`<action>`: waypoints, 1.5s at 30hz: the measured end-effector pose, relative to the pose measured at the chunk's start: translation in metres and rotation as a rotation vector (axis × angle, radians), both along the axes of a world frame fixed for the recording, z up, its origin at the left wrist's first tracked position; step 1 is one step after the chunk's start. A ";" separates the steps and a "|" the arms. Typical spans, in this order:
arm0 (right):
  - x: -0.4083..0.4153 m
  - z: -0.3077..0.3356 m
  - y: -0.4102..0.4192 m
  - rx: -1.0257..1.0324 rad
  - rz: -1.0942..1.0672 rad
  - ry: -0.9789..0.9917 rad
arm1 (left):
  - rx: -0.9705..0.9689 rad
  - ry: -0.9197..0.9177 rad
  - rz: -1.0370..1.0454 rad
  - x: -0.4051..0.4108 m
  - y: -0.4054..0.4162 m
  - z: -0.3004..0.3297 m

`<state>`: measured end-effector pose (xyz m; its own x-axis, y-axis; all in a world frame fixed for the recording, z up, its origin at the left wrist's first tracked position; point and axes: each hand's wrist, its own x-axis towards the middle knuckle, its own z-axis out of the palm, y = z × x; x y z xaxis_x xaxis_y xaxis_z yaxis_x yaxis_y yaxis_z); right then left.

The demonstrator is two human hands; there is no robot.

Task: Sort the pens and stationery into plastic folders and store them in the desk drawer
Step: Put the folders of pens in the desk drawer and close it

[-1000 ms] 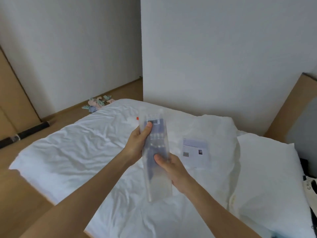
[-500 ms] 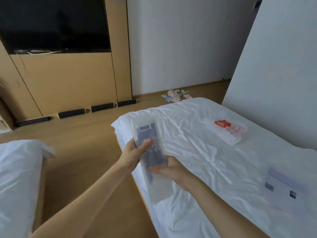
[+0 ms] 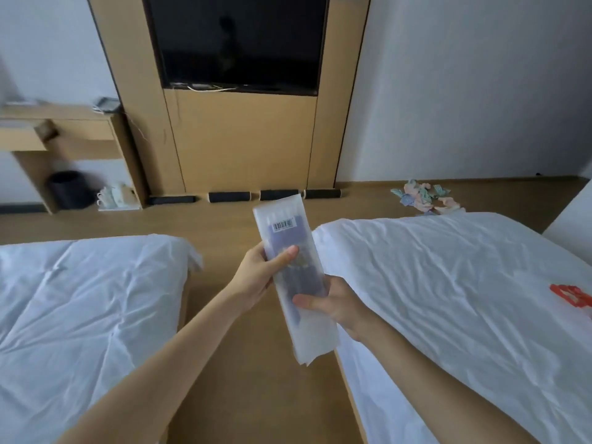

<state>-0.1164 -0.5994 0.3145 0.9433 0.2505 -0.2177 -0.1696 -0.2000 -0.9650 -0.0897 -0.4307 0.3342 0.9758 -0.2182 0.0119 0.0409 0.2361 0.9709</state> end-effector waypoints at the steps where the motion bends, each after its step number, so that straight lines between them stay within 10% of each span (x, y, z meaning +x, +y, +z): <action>1: 0.015 -0.002 0.016 -0.016 0.035 0.005 | 0.006 0.000 0.030 0.009 0.021 -0.003; 25: 0.497 -0.028 0.198 0.057 0.581 0.067 | 0.073 0.088 0.679 0.387 0.203 -0.028; 45: 0.869 -0.020 0.445 -0.065 0.592 0.042 | 0.008 0.061 0.754 0.754 0.446 -0.046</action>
